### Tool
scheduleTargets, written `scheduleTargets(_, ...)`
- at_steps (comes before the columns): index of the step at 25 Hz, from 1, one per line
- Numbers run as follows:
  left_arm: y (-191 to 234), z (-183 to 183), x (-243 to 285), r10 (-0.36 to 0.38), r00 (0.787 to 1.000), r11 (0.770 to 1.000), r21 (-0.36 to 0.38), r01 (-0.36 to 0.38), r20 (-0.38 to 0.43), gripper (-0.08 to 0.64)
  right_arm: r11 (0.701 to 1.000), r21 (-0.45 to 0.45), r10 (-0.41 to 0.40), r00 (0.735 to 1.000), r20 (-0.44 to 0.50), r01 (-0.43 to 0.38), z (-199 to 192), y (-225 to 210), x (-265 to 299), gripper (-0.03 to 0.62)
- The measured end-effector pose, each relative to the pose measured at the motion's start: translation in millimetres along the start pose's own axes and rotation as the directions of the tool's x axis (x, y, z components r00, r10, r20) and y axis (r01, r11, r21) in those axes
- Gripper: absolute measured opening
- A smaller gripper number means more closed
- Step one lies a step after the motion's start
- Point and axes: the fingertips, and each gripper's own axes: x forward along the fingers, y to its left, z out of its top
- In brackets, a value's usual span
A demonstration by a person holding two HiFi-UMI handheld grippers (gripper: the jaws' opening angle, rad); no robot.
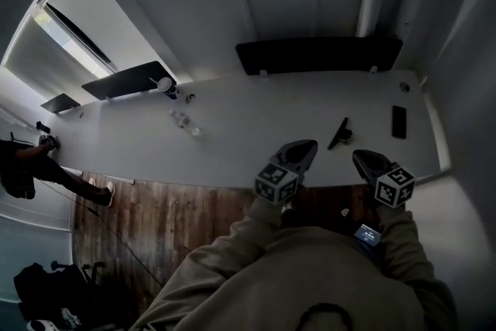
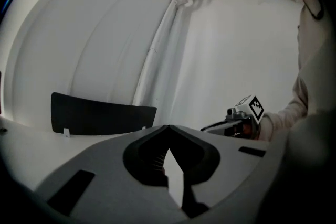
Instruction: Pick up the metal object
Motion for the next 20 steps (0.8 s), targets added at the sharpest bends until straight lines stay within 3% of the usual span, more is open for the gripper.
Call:
scheduleTargets(13, 155, 55, 50, -0.014, 1.000, 0.998, 0.058, 0.014, -0.009, -0.006, 0.994, 0.048, -0.095, 0.995, 0.030, 0.094, 76, -65, 127, 0.020)
scheduleTargets(17, 200, 71, 59, 0.048, 0.999, 0.994, 0.094, -0.047, -0.011, -0.006, 0.986, 0.046, -0.161, 0.985, 0.060, 0.159, 102, -89, 145, 0.020)
scheduleTargets(20, 215, 80, 63, 0.051, 0.999, 0.996, 0.081, -0.050, -0.012, -0.008, 0.987, 0.035, -0.162, 0.984, 0.070, 0.160, 117, -98, 155, 0.020)
